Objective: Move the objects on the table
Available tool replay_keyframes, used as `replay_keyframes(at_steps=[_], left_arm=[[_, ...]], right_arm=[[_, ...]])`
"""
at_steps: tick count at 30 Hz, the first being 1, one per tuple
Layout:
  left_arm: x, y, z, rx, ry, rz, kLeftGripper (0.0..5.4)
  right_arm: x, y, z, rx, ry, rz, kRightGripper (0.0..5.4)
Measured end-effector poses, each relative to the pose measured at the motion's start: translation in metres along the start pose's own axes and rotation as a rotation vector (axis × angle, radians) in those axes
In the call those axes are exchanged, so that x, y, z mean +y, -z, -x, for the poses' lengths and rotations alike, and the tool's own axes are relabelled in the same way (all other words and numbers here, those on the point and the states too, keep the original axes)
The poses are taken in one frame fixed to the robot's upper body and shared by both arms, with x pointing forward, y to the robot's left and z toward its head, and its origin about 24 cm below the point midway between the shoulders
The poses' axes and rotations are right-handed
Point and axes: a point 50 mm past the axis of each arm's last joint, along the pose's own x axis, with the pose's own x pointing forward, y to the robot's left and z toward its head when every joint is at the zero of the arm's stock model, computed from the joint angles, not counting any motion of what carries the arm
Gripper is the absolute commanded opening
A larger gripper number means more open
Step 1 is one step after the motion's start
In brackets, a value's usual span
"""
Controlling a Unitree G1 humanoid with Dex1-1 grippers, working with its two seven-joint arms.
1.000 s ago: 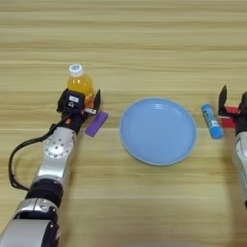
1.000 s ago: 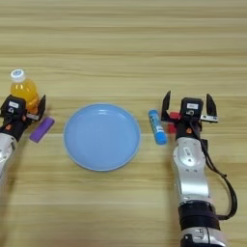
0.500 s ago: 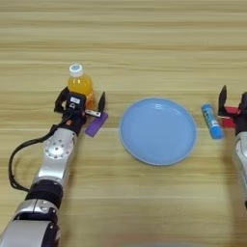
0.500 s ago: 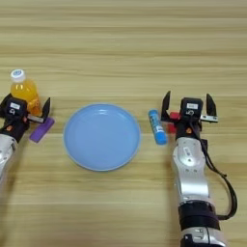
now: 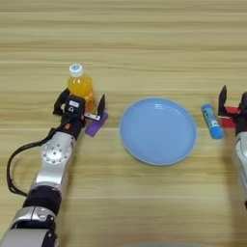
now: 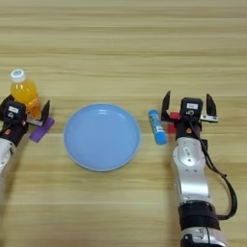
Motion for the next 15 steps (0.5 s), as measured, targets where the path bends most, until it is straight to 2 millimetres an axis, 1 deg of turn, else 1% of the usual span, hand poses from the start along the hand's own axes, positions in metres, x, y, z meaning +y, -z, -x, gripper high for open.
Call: replay_keyframes(at_steps=[3,5,10,15], left_arm=[[0.001,0.001,0.004,0.002,-0.002,-0.004,5.39],[0.001,-0.003,0.007,-0.012,-0.003,-0.008,5.39],[-0.005,-0.005,0.015,-0.018,0.023,-0.009,5.39],[-0.006,-0.005,0.018,-0.01,0.031,-0.01,5.39]], right_arm=[[0.0,0.0,0.0,0.0,0.002,0.0,5.4],[0.0,0.0,0.0,0.0,0.003,0.0,5.4],[0.0,0.0,0.0,0.0,0.008,0.0,5.4],[0.0,-0.001,-0.001,-0.003,0.011,-0.001,5.4]])
